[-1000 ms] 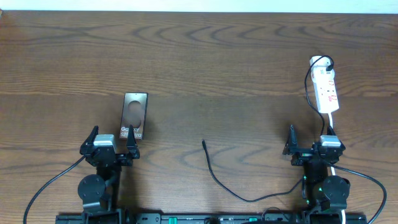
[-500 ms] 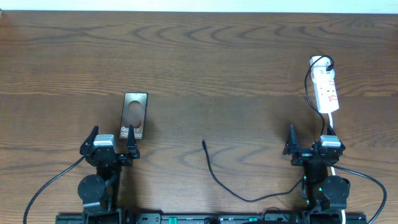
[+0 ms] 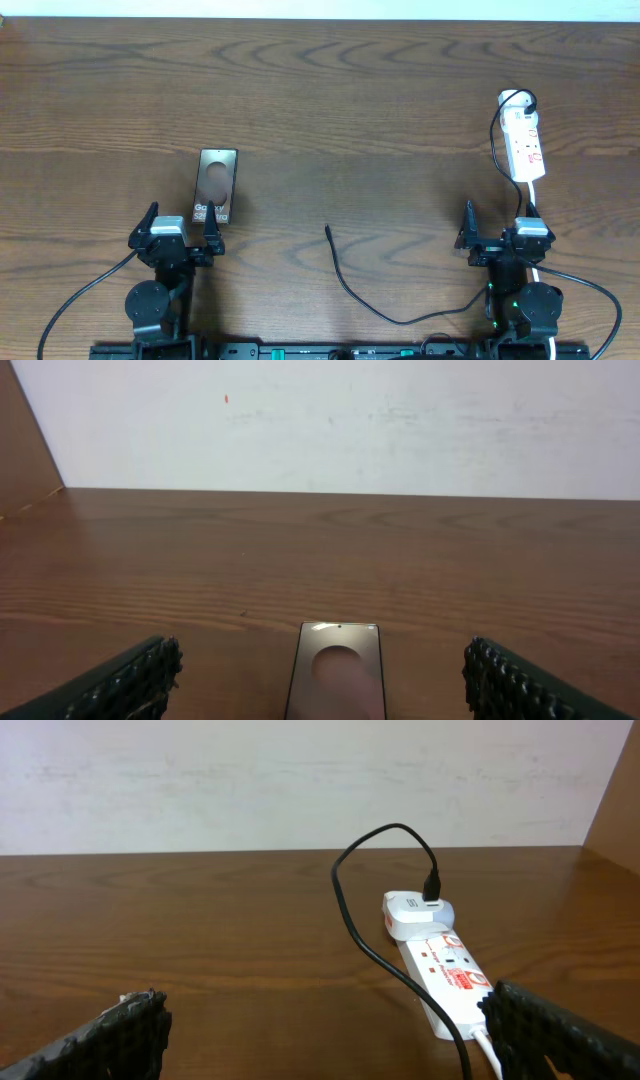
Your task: Plug charger to phone and switch on socket
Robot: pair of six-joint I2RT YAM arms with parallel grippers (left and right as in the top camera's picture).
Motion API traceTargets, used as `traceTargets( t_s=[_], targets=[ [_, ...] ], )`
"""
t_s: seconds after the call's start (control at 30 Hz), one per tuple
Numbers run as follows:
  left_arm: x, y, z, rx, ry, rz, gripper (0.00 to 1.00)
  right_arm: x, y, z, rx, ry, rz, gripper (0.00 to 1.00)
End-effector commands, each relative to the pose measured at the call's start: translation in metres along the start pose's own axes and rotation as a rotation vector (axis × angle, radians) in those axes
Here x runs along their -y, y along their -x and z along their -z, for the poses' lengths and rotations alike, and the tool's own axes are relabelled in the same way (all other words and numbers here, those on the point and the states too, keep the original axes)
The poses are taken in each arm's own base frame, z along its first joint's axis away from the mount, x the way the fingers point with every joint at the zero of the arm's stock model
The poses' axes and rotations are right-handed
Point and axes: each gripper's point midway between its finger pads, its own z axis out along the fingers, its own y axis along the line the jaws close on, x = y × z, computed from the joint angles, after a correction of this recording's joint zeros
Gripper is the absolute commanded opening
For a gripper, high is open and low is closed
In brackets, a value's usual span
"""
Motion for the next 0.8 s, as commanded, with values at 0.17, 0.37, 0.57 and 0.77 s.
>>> traceTargets(
  t_s=[0.17,0.37,0.57,0.77],
  targets=[
    [0.0009,-0.0166,-0.0008,-0.054,-0.008,-0.006,0.92,0.0006,-0.0015,-0.0001,-0.005,-0.006,0.015,0.99],
    [0.0009,-0.0166,-0.0008,-0.054,-0.008,-0.006,0.92,0.0006,-0.0016,-0.0001,-0.005,-0.006,0.015,0.99],
    [0.0014,-0.0155,-0.0008,-0.050,-0.011,-0.006,0.92,0.0006,-0.0015,-0.0001,-0.005,-0.006,0.015,0.99],
    [0.0015,-0.0103,-0.0008,-0.031,-0.012,-0.008,0.92,0.0006,-0.0016,-0.0001,-0.005,-0.006,0.015,0.99]
  ],
)
